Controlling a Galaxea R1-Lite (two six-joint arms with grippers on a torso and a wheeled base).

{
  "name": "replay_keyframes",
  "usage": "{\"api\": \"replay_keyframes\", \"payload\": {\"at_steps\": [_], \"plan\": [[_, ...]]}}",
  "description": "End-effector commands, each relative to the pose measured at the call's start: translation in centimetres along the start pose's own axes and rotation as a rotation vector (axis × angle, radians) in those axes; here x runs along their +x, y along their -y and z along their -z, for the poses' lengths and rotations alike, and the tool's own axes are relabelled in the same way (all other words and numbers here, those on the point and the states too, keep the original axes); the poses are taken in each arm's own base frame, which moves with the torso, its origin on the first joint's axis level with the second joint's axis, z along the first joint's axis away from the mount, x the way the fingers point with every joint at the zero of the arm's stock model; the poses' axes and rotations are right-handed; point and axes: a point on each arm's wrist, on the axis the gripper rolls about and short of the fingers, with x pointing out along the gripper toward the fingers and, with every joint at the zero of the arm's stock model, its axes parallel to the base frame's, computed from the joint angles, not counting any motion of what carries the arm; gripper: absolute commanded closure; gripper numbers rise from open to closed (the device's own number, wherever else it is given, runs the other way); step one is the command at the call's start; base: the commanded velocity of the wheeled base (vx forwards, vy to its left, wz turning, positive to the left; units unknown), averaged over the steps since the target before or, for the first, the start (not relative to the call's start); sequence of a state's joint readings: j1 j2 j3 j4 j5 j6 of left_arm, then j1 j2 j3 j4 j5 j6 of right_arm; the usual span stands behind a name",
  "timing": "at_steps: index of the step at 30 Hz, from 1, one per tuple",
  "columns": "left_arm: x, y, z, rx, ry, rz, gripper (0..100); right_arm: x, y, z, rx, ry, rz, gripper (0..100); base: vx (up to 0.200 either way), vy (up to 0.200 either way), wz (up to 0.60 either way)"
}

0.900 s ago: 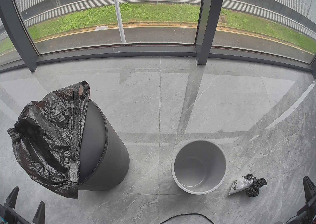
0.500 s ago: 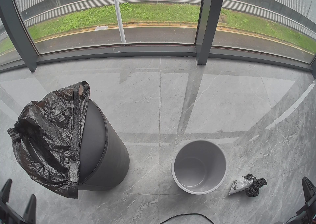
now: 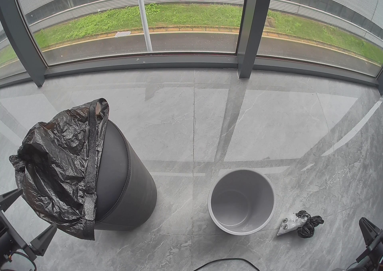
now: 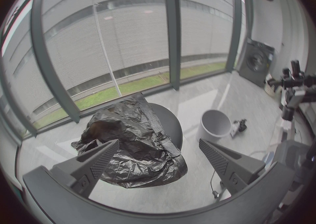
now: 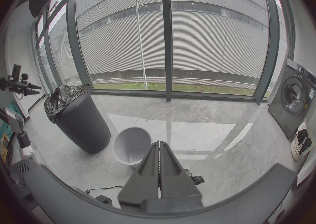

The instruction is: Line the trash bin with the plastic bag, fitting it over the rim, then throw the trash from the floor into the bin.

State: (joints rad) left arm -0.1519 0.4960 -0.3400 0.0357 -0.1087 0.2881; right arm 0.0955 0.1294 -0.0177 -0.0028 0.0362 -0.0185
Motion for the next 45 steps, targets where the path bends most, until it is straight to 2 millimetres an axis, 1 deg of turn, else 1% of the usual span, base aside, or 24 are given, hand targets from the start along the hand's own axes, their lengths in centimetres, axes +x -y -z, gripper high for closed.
{"api": "replay_keyframes", "payload": {"at_steps": [1, 4, 8, 10, 12, 15, 18, 22, 25, 26, 28, 29, 30, 31, 34, 38, 39, 45], "plan": [[4.7, -0.6, -2.9, 0.021, -0.214, 0.187, 0, 1.2, 0.0, 0.3, -0.004, -0.160, -0.053, 100, 0.000, 0.000, 0.00], [5.5, -0.1, -2.8, 0.067, -0.250, 0.227, 0, 1.5, 0.0, 0.2, -0.004, -0.196, -0.055, 100, 0.000, 0.000, 0.00], [6.5, 0.3, -1.9, 0.261, -0.333, 0.130, 0, 1.8, 0.0, 0.2, -0.005, -0.226, -0.056, 100, 0.000, 0.000, 0.00], [6.9, 0.5, -1.9, 0.291, -0.325, 0.141, 0, 1.8, 0.0, 0.2, -0.007, -0.232, -0.056, 100, 0.000, 0.000, 0.00], [7.8, 0.9, -1.9, 0.309, -0.303, 0.135, 0, 1.9, 0.0, 0.2, -0.007, -0.246, -0.059, 100, 0.000, 0.000, 0.00], [8.5, 1.1, -1.9, 0.298, -0.319, 0.091, 0, 2.0, 0.0, 0.2, -0.010, -0.258, -0.078, 100, 0.000, 0.000, 0.00], [9.2, 1.5, -1.6, 0.245, -0.353, 0.109, 0, 2.1, 0.0, 0.2, -0.016, -0.270, -0.101, 100, 0.000, 0.000, 0.00], [9.7, 3.4, -1.5, 0.146, -0.361, 0.200, 0, 2.2, 0.0, 0.2, -0.016, -0.281, -0.108, 100, 0.000, 0.000, 0.00], [9.9, 3.8, -1.3, 0.148, -0.363, 0.204, 0, 2.2, 0.0, 0.2, -0.016, -0.281, -0.108, 100, 0.000, 0.000, 0.00], [10.2, 4.0, -0.7, 0.167, -0.373, 0.164, 0, 2.2, 0.0, 0.2, -0.016, -0.279, -0.108, 100, 0.000, 0.000, 0.00], [10.2, 4.5, 0.2, 0.190, -0.382, 0.142, 0, 2.2, 0.0, 0.2, -0.016, -0.279, -0.108, 100, 0.000, 0.000, 0.00], [10.0, 4.9, 0.9, 0.208, -0.378, 0.139, 0, 2.2, 0.0, 0.2, -0.016, -0.278, -0.108, 100, 0.000, 0.000, 0.00], [9.9, 4.9, 1.0, 0.210, -0.377, 0.140, 0, 2.2, 0.0, 0.2, -0.016, -0.278, -0.108, 100, 0.000, 0.000, 0.00], [9.4, 5.5, 2.0, 0.237, -0.364, 0.138, 0, 2.2, 0.0, 0.2, -0.017, -0.278, -0.110, 100, 0.000, 0.000, 0.00], [9.0, 5.7, 3.3, 0.242, -0.340, 0.088, 0, 2.2, 0.0, 0.2, -0.017, -0.279, -0.110, 100, 0.000, 0.000, 0.00], [9.3, 5.6, 3.7, 0.221, -0.315, 0.021, 0, 2.2, 0.0, 0.2, -0.017, -0.287, -0.110, 100, 0.000, 0.000, 0.00], [9.6, 5.8, 3.8, 0.212, -0.309, -0.007, 0, 2.3, 0.0, 0.2, -0.017, -0.291, -0.110, 100, 0.000, 0.000, 0.00], [10.3, 6.1, 4.2, 0.216, -0.332, -0.053, 0, 2.3, 0.0, 0.2, -0.017, -0.301, -0.110, 100, 0.000, 0.000, 0.00]]}}
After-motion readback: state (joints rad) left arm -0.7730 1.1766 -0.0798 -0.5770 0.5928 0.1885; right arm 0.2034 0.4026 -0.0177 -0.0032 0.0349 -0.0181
